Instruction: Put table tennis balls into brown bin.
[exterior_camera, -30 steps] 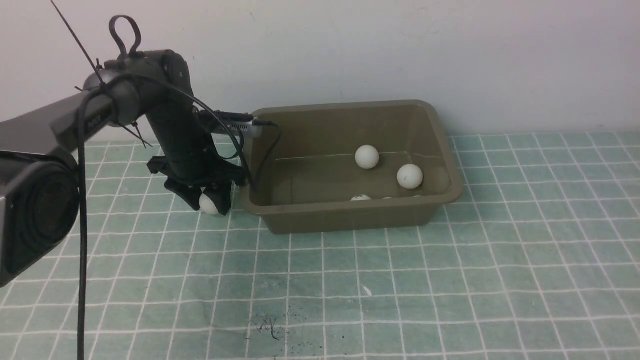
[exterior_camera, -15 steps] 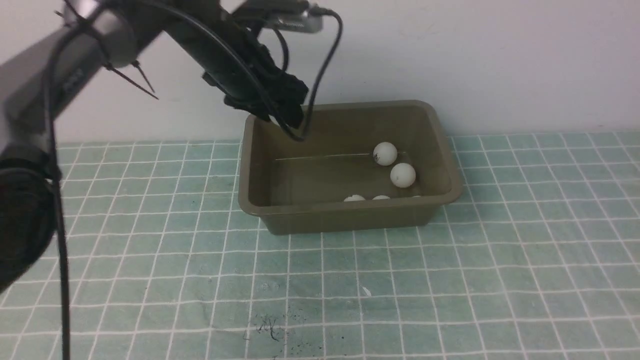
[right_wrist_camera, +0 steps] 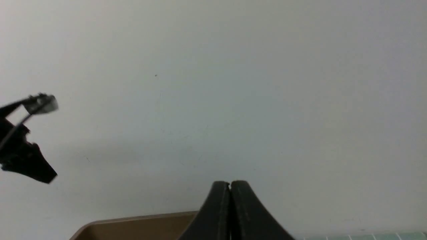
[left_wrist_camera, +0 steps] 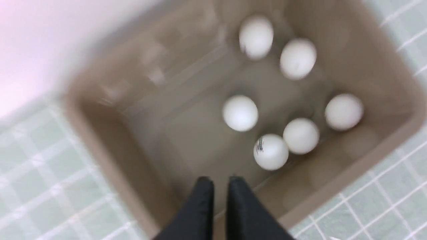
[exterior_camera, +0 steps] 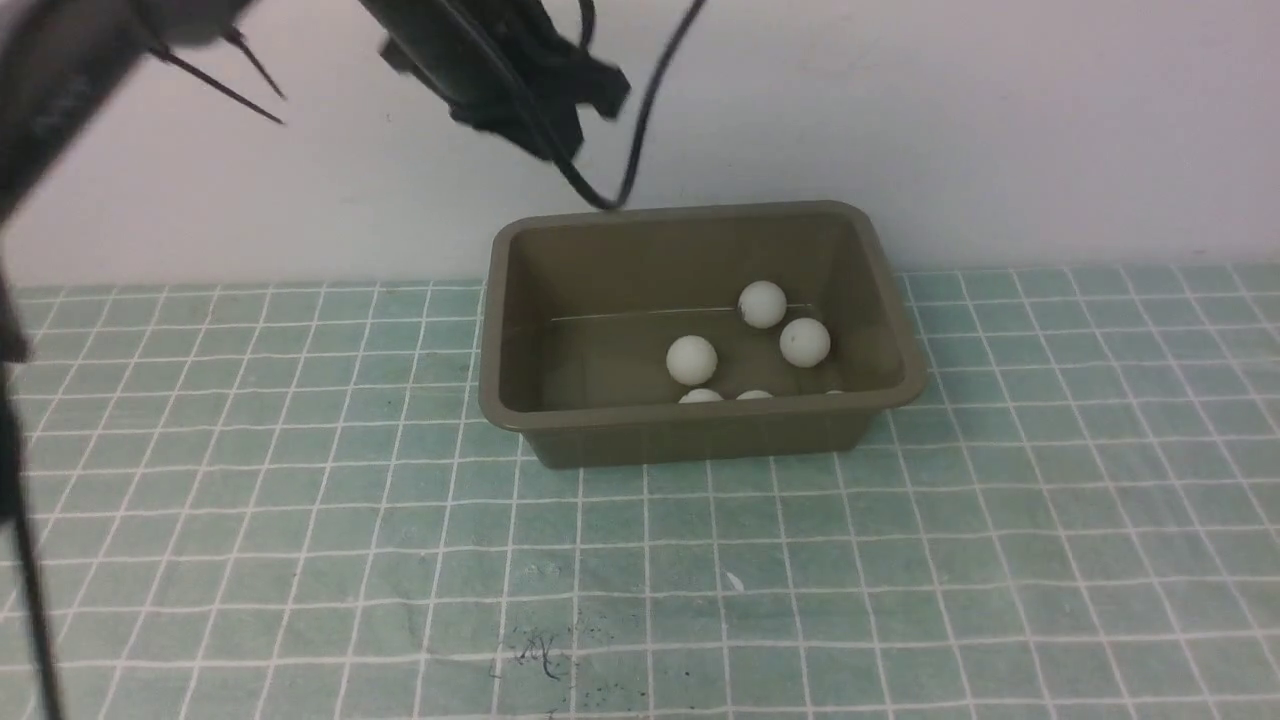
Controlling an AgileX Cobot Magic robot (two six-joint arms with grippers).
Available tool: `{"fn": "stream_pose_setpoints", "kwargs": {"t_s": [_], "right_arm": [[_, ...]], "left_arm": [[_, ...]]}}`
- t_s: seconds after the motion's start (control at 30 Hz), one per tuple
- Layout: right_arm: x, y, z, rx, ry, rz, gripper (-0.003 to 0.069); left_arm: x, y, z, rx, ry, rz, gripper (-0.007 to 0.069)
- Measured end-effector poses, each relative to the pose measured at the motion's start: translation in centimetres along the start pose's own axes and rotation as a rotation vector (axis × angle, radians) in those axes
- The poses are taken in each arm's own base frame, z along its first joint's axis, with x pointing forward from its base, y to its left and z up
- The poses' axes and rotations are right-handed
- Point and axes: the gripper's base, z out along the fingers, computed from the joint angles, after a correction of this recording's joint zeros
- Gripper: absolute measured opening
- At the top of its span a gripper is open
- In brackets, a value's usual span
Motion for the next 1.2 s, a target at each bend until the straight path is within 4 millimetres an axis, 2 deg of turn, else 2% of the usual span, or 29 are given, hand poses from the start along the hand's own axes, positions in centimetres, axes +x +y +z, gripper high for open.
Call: {"fn": "stream_pose_setpoints", "kwargs": {"t_s": [0.03,0.07,0.1,0.13,0.17,0.2,0.27,0.33,0.4,0.57,0.67,0.73,0.77,0.9,1.03,1.13,1.2], "right_arm": [[-0.1,0.0,0.1,-0.005,-0.023,-0.007,-0.0015],[-0.1,0.0,0.1,-0.005,-0.026,-0.009,-0.0015],[-0.2,0.0,0.1,-0.004,-0.042,-0.019,-0.0015],[-0.3,0.0,0.1,-0.003,-0.044,-0.023,-0.0015],[-0.3,0.0,0.1,0.001,-0.051,-0.035,-0.0015],[-0.3,-0.1,0.1,0.005,-0.052,-0.044,-0.0015],[-0.3,-0.1,0.1,0.008,-0.053,-0.051,-0.0015],[-0.3,-0.1,0.1,0.009,-0.054,-0.053,-0.0015],[-0.3,-0.1,0.1,0.009,-0.054,-0.053,-0.0015],[-0.3,-0.1,0.1,0.009,-0.054,-0.051,-0.0015],[-0.3,-0.1,0.1,0.009,-0.054,-0.050,-0.0015],[-0.3,-0.1,0.1,0.009,-0.054,-0.050,-0.0015],[-0.3,-0.1,0.1,0.009,-0.054,-0.050,-0.0015],[-0.3,-0.1,0.1,0.009,-0.054,-0.050,-0.0015],[-0.3,-0.1,0.1,0.009,-0.054,-0.050,-0.0015],[-0.3,-0.1,0.1,0.009,-0.054,-0.050,-0.0015],[-0.3,-0.1,0.1,0.009,-0.054,-0.050,-0.0015]], "left_arm": [[-0.3,-0.7,-4.6,-0.025,-0.082,0.023,0.0005],[-0.3,-0.8,-5.1,-0.027,-0.091,0.025,0.0003],[-0.2,-1.5,-8.7,-0.037,-0.155,0.039,-0.0003],[-0.1,-1.7,-9.7,-0.039,-0.175,0.042,-0.0004],[0.3,-2.4,-13.0,-0.045,-0.237,0.055,-0.0005],[0.9,-3.0,-15.5,-0.047,-0.283,0.065,-0.0005],[2.1,-3.9,-18.9,-0.049,-0.340,0.077,-0.0005],[3.3,-4.4,-21.0,-0.051,-0.368,0.082,-0.0005],[6.0,-5.2,-23.8,-0.054,-0.386,0.086,-0.0005],[10.8,-6.0,-26.1,-0.063,-0.437,0.080,-0.0005],[13.5,-6.3,-26.7,-0.071,-0.486,0.075,-0.0005],[14.6,-6.4,-26.8,-0.071,-0.490,0.074,-0.0005],[16.1,-6.5,-26.7,-0.070,-0.475,0.072,-0.0005],[18.3,-6.8,-27.0,-0.070,-0.469,0.073,-0.0005],[19.7,-7.0,-27.7,-0.077,-0.455,0.079,-0.0005],[21.1,-7.0,-28.4,-0.111,-0.446,0.078,-0.0005],[22.2,-6.6,-28.1,-0.157,-0.444,0.055,-0.0005]]}}
